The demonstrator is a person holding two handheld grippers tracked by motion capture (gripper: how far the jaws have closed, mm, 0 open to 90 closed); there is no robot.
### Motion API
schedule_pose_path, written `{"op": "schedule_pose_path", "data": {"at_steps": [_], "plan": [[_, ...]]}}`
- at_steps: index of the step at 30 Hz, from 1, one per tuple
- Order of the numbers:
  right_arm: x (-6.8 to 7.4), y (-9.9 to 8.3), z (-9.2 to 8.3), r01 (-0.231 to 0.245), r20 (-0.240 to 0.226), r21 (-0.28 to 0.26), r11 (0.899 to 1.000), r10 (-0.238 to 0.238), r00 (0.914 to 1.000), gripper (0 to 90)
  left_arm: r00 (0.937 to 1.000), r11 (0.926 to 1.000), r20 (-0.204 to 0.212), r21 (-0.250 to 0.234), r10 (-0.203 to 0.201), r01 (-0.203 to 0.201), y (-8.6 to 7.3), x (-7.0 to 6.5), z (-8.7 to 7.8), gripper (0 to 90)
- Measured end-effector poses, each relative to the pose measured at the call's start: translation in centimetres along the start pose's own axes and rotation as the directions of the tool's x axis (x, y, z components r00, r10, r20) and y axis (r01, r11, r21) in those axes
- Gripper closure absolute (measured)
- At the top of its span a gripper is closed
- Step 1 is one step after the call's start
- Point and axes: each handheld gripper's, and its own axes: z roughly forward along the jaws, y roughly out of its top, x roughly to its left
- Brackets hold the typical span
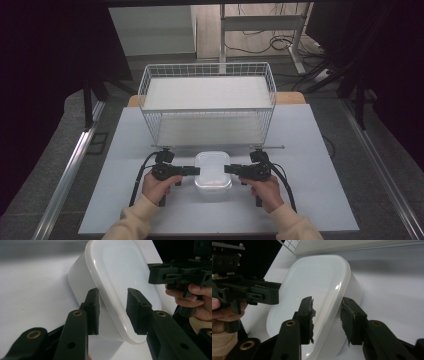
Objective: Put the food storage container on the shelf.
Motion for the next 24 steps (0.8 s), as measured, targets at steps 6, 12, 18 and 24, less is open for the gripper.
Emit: {"op": "schedule_pose_path", "data": {"at_steps": [6,12,18,24], "plan": [[0.2,-0.3,-0.7,-0.026,-0.02,-0.014,1.0,0.026,0.9995,69.9,0.9999,0.9997,-0.005,-0.023,0.009,-0.009,-0.2,-0.4,-0.5,69.4],[0.8,-0.8,-1.3,-0.009,-0.021,-0.044,0.999,0.008,0.9998,73.8,0.9991,0.9982,-0.018,-0.047,0.037,-0.038,-0.4,-1.0,-1.1,73.6],[1.3,-0.9,-1.8,0.034,-0.016,-0.065,0.997,-0.035,0.9993,78.6,0.9934,0.9925,-0.062,-0.07,0.096,-0.1,-0.7,-2.1,-1.8,78.7],[1.5,-1.0,-2.1,0.076,-0.014,-0.085,0.993,-0.077,0.9969,78.6,0.9925,0.9905,-0.051,-0.076,0.111,-0.115,-0.7,-2.4,-2.1,79.3]]}}
